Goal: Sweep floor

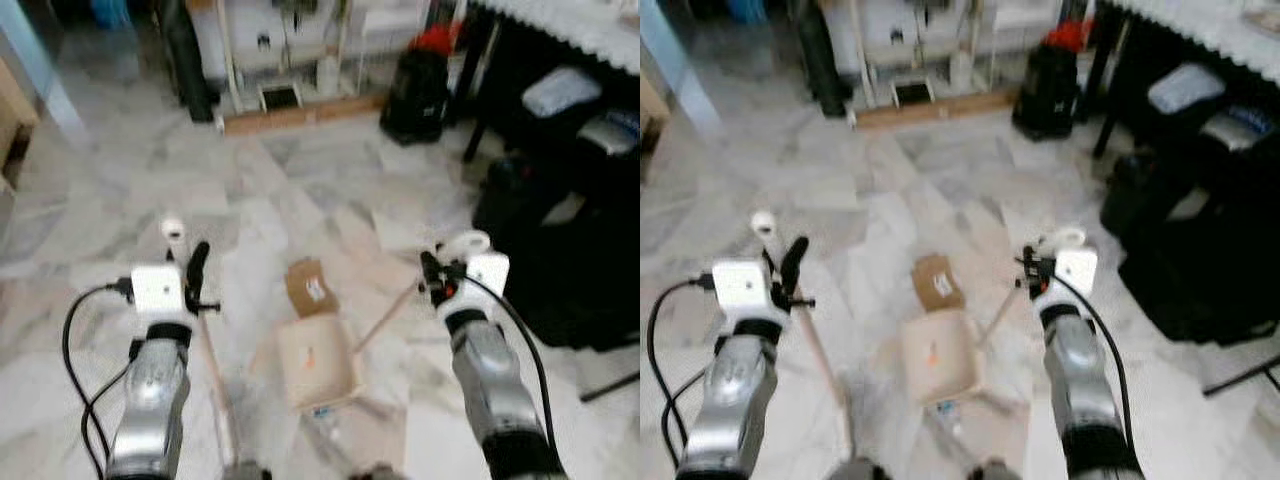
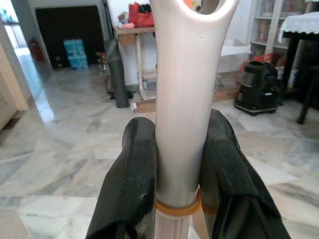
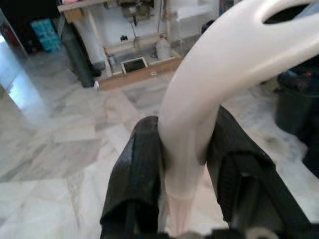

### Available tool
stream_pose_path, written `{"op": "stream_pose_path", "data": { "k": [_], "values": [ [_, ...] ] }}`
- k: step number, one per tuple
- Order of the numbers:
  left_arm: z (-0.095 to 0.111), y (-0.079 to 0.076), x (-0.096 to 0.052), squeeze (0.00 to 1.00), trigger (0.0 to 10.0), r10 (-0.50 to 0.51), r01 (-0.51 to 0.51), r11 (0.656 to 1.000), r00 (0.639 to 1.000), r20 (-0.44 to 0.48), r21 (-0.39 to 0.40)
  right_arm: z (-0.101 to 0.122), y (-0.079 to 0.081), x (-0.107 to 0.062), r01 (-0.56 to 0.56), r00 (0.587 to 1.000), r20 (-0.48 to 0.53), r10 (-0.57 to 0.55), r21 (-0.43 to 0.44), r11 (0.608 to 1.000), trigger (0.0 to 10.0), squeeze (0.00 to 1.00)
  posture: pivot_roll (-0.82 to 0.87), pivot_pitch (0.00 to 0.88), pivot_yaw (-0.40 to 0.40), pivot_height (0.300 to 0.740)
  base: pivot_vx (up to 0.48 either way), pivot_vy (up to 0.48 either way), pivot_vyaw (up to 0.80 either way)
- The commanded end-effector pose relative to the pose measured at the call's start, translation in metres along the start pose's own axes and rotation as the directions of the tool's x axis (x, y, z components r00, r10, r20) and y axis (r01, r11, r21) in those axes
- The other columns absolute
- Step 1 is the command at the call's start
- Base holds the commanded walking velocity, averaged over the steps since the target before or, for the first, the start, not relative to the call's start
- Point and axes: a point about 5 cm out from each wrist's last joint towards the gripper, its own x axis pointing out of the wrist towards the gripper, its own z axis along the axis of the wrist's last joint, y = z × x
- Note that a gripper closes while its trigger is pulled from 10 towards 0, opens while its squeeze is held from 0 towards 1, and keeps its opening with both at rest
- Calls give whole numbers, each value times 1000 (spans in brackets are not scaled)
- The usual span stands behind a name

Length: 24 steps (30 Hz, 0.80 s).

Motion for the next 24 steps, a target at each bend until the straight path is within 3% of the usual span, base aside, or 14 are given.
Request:
{"op": "stream_pose_path", "data": {
  "k": [1, 6, 15, 24],
  "values": [
    [5, -4, 2, 0, 10000, -19, 20, 1000, 1000, 18, -22, 15, -5, 3, 17, 997, 73, -15, -21, 1000, 10000, 0, -69, 125, -34, 740, 0, 0, 0],
    [5, -5, 3, 0, 10000, -27, 28, 999, 999, 19, -22, 15, -6, 2, 22, 997, 75, -20, -28, 999, 10000, 0, -69, 136, -33, 740, 0, 0, 0],
    [1, -5, 8, 0, 10000, -40, 40, 999, 999, 9, -30, 24, -17, 0, 106, 986, 146, -85, -139, 985, 10000, 0, -82, 155, -23, 740, 0, 0, 0],
    [4, -10, 15, 0, 10000, -50, 50, 999, 998, 24, -17, 33, -12, 6, 90, 981, 182, -71, -103, 991, 10000, 0, -85, 151, -22, 740, 0, 0, 0]
  ]
}}
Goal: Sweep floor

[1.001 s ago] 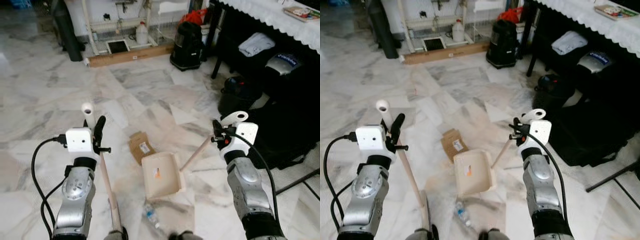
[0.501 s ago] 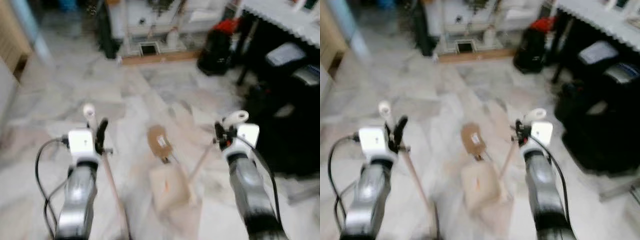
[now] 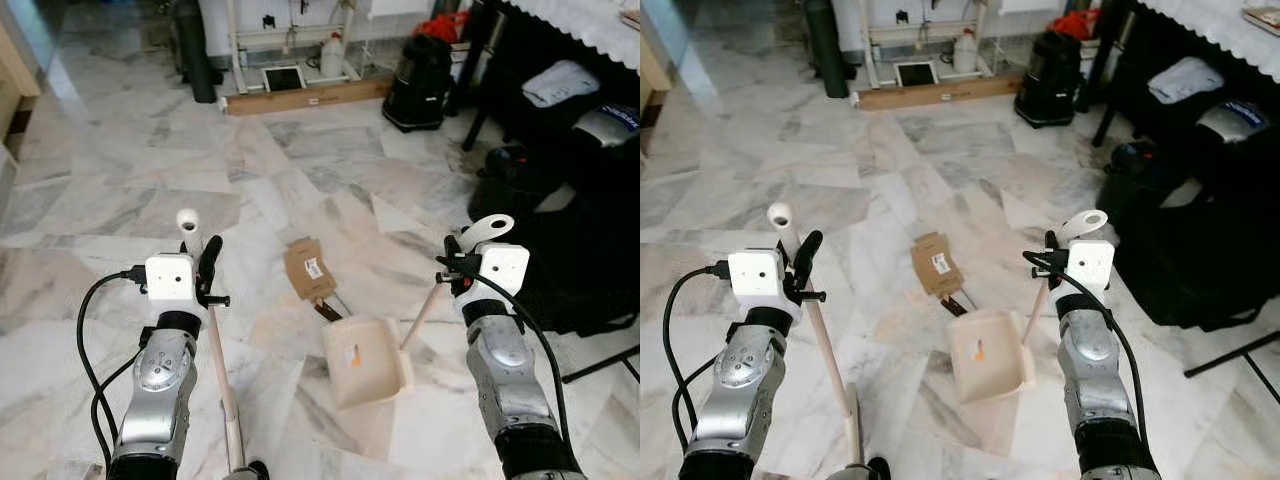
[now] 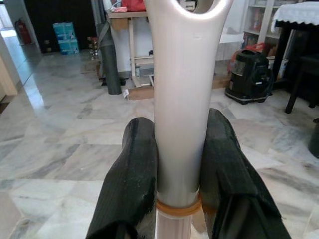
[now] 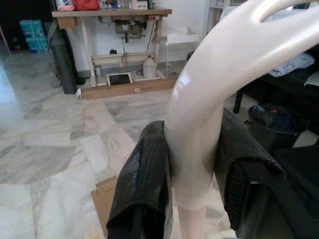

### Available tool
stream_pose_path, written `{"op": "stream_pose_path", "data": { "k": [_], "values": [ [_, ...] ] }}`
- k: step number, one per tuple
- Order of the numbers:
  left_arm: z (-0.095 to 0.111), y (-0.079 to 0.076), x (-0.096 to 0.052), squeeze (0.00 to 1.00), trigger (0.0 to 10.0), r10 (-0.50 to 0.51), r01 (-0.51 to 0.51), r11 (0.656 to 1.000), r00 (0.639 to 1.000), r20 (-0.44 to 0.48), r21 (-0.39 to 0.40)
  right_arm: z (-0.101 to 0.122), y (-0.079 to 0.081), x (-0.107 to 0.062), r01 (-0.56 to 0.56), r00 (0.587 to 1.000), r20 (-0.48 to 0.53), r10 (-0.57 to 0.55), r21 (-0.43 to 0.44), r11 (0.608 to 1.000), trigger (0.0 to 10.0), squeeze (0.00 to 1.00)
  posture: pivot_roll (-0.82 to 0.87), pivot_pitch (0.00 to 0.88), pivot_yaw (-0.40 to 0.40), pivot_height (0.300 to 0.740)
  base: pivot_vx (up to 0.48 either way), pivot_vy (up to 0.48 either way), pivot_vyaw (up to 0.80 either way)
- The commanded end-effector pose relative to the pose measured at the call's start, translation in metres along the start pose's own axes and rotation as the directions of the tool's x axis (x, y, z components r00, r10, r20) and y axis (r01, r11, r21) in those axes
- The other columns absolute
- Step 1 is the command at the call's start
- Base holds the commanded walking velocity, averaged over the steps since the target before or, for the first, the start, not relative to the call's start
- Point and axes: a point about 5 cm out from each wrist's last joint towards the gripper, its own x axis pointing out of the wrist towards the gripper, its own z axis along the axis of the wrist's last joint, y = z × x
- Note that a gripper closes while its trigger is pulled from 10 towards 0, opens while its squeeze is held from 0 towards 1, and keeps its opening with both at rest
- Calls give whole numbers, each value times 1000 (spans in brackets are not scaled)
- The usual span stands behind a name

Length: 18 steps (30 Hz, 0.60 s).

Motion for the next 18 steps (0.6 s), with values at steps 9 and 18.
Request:
{"op": "stream_pose_path", "data": {
  "k": [9, 18],
  "values": [
    [4, -1, 4, 0, 10000, -6, 6, 1000, 999, 34, 4, 15, -3, 7, 18, 997, 77, -23, 64, 998, 10000, 0, -92, 126, -22, 740, 210, 0, -257],
    [4, -2, 6, 0, 10000, -12, 12, 1000, 999, 42, 1, 16, -1, 10, 13, 997, 76, -18, 67, 998, 10000, 0, -90, 100, -19, 740, 302, 0, -267]
  ]
}}
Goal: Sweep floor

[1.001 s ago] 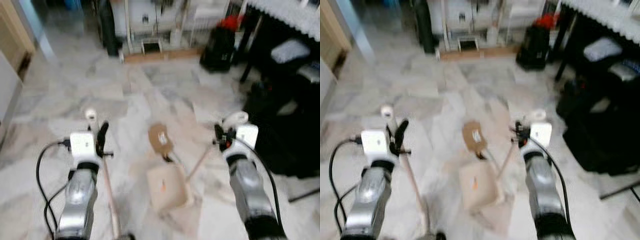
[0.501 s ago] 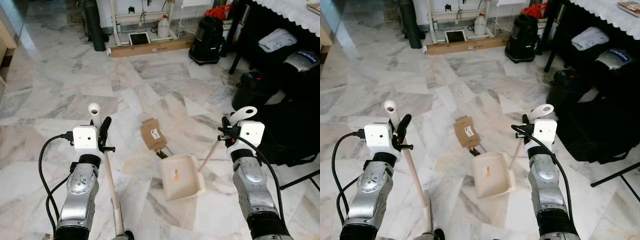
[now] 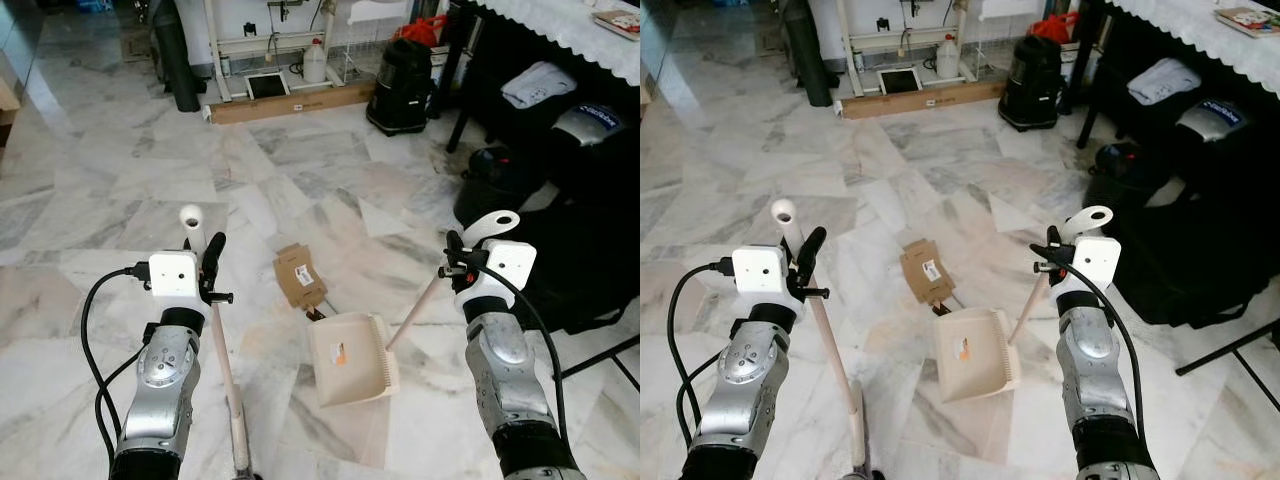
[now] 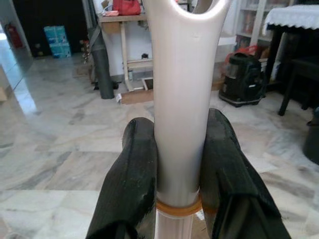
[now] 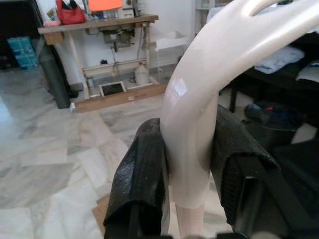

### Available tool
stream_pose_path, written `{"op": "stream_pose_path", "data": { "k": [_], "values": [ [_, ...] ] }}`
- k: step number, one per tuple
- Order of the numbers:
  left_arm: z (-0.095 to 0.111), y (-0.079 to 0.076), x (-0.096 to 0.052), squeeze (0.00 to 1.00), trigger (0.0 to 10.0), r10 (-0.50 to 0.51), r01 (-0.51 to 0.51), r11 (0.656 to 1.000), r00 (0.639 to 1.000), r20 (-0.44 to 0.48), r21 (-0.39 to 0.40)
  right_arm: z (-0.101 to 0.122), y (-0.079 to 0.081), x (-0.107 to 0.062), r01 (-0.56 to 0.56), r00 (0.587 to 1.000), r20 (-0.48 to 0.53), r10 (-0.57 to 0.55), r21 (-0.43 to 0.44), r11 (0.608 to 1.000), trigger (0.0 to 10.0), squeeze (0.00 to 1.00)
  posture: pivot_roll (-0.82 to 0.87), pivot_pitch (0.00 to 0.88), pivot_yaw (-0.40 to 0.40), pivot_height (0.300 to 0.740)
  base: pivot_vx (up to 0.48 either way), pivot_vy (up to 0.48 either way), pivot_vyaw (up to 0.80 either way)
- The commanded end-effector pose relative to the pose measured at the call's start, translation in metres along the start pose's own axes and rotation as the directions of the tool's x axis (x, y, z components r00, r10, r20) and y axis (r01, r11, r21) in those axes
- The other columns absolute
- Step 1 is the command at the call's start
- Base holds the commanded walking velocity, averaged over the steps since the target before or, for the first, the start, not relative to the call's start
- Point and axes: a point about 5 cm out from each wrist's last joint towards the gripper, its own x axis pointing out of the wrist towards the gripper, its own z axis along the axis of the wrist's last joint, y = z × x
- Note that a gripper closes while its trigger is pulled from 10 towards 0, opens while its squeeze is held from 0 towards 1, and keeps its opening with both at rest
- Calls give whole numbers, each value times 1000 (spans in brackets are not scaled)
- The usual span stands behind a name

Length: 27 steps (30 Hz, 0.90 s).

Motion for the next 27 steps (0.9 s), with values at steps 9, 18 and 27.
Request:
{"op": "stream_pose_path", "data": {
  "k": [9, 18, 27],
  "values": [
    [10, -7, 8, 0, 10000, -31, 31, 999, 998, 57, -6, 10, -6, 3, 19, 998, 62, -19, 1, 1000, 10000, 0, -89, 110, -17, 740, 305, 0, -89],
    [11, -10, 11, 0, 10000, -39, 40, 999, 998, 57, -22, 8, -8, 1, 14, 999, 51, -13, -11, 1000, 10000, 0, -91, 131, -19, 740, 135, 0, 0],
    [20, -20, 15, 0, 10000, -68, 72, 997, 995, 76, -41, 5, -11, -4, 20, 999, 39, -18, -48, 999, 10000, 0, -98, 174, -15, 740, 0, 0, 0]
  ]
}}
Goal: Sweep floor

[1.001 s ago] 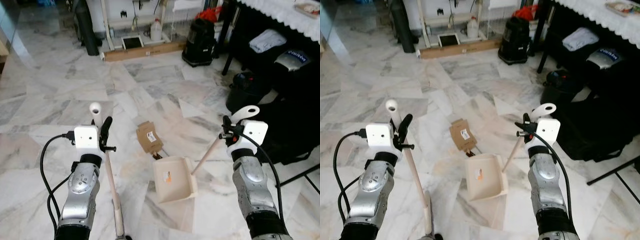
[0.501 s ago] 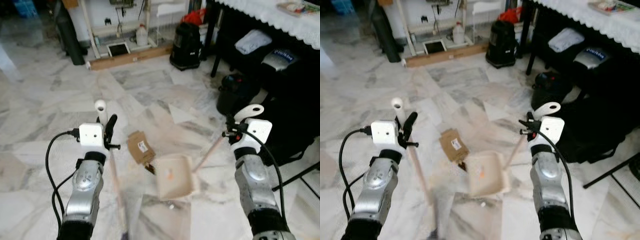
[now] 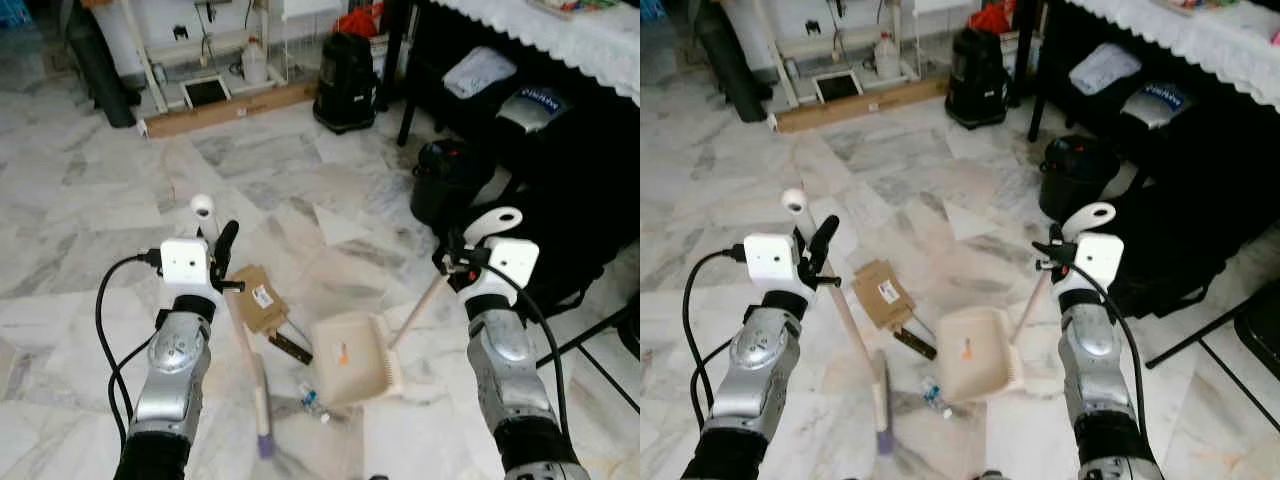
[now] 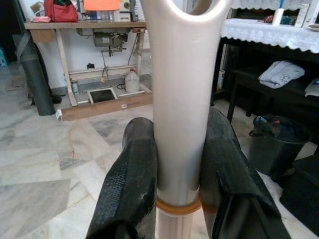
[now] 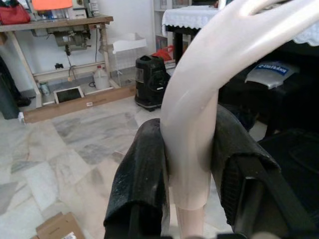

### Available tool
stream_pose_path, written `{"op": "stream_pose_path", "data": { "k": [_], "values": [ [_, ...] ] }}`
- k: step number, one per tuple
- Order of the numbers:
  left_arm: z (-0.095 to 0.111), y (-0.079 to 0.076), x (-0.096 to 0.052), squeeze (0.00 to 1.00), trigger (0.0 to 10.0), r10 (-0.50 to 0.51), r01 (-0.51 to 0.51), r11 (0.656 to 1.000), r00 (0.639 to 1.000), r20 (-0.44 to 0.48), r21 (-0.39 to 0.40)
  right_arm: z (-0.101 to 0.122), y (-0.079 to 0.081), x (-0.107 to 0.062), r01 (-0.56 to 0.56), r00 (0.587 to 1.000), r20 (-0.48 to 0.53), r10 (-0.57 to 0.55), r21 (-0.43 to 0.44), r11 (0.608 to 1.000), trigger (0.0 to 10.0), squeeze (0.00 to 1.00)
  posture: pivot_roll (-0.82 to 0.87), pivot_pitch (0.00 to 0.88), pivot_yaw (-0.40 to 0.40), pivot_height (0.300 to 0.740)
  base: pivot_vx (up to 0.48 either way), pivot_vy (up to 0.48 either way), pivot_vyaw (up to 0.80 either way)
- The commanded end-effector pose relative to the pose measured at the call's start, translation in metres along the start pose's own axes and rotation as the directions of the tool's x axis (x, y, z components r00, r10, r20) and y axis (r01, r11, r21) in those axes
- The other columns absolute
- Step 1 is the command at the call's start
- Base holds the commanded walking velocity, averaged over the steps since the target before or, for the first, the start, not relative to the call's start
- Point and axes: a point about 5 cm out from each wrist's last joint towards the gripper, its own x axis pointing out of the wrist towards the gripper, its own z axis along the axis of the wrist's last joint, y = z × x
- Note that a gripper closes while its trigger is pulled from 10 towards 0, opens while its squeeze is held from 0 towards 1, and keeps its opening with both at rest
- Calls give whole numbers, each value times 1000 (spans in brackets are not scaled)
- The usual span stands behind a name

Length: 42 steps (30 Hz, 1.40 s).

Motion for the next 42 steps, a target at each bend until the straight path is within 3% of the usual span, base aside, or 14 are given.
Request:
{"op": "stream_pose_path", "data": {
  "k": [1, 16, 25, 36, 42],
  "values": [
    [10, -6, 4, 0, 10000, -24, 24, 1000, 999, 35, 13, 8, -3, 1, 14, 999, 42, -14, -2, 1000, 10000, 0, -101, 186, -16, 740, 0, 0, 0],
    [11, -27, 13, 0, 10000, -45, 45, 999, 998, 37, -15, 9, -18, 6, 35, 999, 38, -33, -66, 997, 10000, 0, -110, 313, -30, 740, 0, 0, 0],
    [18, -37, 14, 0, 10000, -65, 66, 998, 996, 57, -25, 12, -19, 7, 21, 998, 60, -16, -87, 996, 10000, 0, -107, 383, -28, 740, 0, 0, 0],
    [32, -35, 25, 0, 10000, -46, 40, 998, 990, 133, 43, 22, -13, 15, -10, 994, 110, 19, -86, 996, 10000, 0, -101, 431, -25, 740, 0, 0, 0],
    [47, -26, 32, 0, 10000, -2, -32, 989, 973, 230, 143, 31, -9, 19, -39, 988, 149, 50, -80, 996, 10000, 0, -118, 444, -31, 740, 0, 0, 0]
  ]
}}
